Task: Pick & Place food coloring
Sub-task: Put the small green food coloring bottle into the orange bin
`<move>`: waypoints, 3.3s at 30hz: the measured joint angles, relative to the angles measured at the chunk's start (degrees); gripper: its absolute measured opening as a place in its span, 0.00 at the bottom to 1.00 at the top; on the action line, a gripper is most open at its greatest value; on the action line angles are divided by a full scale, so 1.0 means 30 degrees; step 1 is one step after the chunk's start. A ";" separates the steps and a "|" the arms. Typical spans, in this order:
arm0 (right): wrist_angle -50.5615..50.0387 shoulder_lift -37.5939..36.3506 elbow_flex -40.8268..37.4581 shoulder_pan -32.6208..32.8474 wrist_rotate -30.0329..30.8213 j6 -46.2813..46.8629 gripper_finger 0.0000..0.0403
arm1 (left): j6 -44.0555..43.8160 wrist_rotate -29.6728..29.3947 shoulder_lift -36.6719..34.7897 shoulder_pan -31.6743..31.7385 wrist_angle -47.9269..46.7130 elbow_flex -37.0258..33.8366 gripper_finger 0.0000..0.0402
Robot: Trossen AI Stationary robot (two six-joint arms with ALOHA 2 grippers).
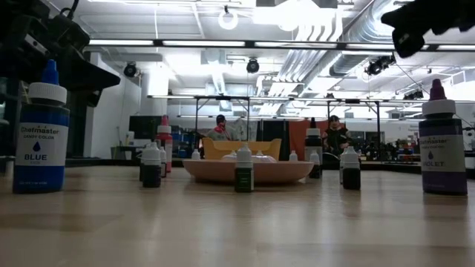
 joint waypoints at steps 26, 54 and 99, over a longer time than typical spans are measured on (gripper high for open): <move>-1.1264 1.5991 1.4541 -0.0012 0.0066 -0.1970 0.00 | 0.0001 0.0000 -0.0002 0.0004 0.0002 -0.0001 0.00; -1.9499 2.4591 2.0122 -0.0262 0.1786 1.0365 0.00 | -0.0003 0.0000 0.0001 -0.0002 0.0002 -0.0005 0.00; -1.1163 2.8133 1.3688 0.2080 -0.0167 1.8211 0.52 | -0.0004 0.0000 0.0001 0.0002 0.0002 0.0002 0.00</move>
